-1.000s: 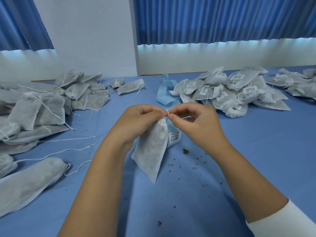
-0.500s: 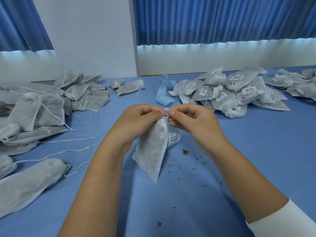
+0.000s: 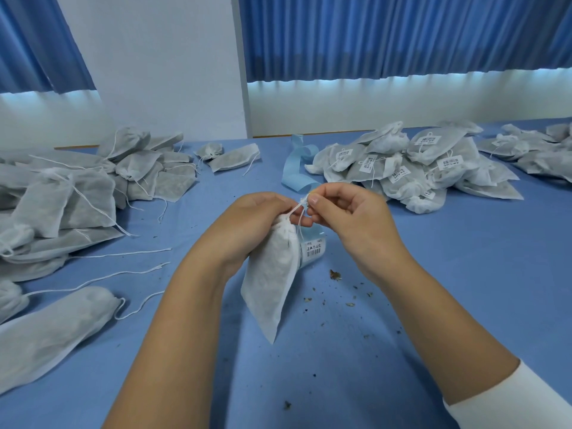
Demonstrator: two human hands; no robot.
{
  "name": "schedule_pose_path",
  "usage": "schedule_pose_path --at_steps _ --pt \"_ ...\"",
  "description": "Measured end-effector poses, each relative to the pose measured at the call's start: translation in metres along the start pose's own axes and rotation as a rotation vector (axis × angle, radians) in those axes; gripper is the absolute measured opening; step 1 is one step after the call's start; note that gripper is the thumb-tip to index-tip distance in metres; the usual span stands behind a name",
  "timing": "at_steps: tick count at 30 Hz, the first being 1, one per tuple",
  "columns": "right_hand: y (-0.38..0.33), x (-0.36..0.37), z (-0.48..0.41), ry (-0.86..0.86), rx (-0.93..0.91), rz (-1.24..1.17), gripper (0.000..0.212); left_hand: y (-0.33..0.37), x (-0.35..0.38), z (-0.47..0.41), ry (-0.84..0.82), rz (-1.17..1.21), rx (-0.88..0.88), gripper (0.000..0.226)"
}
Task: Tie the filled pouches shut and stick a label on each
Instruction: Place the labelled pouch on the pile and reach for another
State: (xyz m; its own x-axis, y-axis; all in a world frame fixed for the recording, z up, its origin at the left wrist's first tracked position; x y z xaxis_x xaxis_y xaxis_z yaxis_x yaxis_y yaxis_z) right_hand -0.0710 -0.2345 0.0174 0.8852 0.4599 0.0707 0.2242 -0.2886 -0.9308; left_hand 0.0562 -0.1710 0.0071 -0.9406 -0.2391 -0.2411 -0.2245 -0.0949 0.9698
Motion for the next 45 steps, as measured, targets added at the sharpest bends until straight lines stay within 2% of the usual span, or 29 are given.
schedule_pose_path --at_steps 7,12,20,26,33,36,39,41,43,45 --pt "-0.004 0.001 0.0 -0.007 -0.033 0.017 0.005 0.0 0.0 0.0 -0.011 -0.043 0.017 0.014" --pt "-0.004 -0.001 0.0 0.022 -0.021 0.01 0.012 0.005 -0.011 -0.004 0.138 -0.138 0.084 0.016" --pt "0.002 -0.009 0.001 0.127 0.036 0.125 0.01 0.025 -0.002 0.002 0.35 -0.426 0.258 0.013" --pt "-0.006 -0.014 0.003 0.224 -0.039 0.275 0.016 0.028 0.006 0.002 0.4 -0.543 0.279 0.015" --pt "-0.01 -0.023 0.004 0.297 -0.056 0.308 0.016 0.028 0.015 0.001 0.366 -0.518 0.282 0.014" --pt "-0.006 -0.023 0.001 0.262 -0.034 0.212 0.011 0.025 0.01 0.0 0.301 -0.353 0.242 0.017" --pt "-0.008 -0.031 0.0 0.288 -0.03 0.122 0.009 0.017 0.005 -0.001 0.177 -0.115 0.117 0.019" --pt "-0.013 -0.033 -0.001 0.29 -0.041 0.083 0.009 0.012 0.003 0.0 0.095 -0.077 0.064 0.019" --pt "-0.019 -0.029 -0.001 0.256 -0.074 0.064 0.009 0.012 -0.005 0.0 0.097 -0.076 0.077 0.023" --pt "-0.026 -0.02 0.001 0.189 -0.123 0.054 0.009 0.012 -0.017 0.0 0.173 -0.029 0.089 0.026"
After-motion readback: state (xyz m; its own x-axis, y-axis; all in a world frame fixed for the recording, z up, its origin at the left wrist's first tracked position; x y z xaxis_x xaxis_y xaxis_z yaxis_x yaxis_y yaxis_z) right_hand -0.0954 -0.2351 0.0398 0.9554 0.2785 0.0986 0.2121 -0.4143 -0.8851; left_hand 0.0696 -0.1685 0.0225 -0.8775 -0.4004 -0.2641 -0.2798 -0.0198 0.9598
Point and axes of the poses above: each hand's wrist, its own z-axis away from the middle knuckle, its own x-axis out of the palm, y = z × x, the point moved 10 cm from there along -z, towards the middle knuckle, and after that the axes turned 2 degrees about -z, right-handed, at the moved point
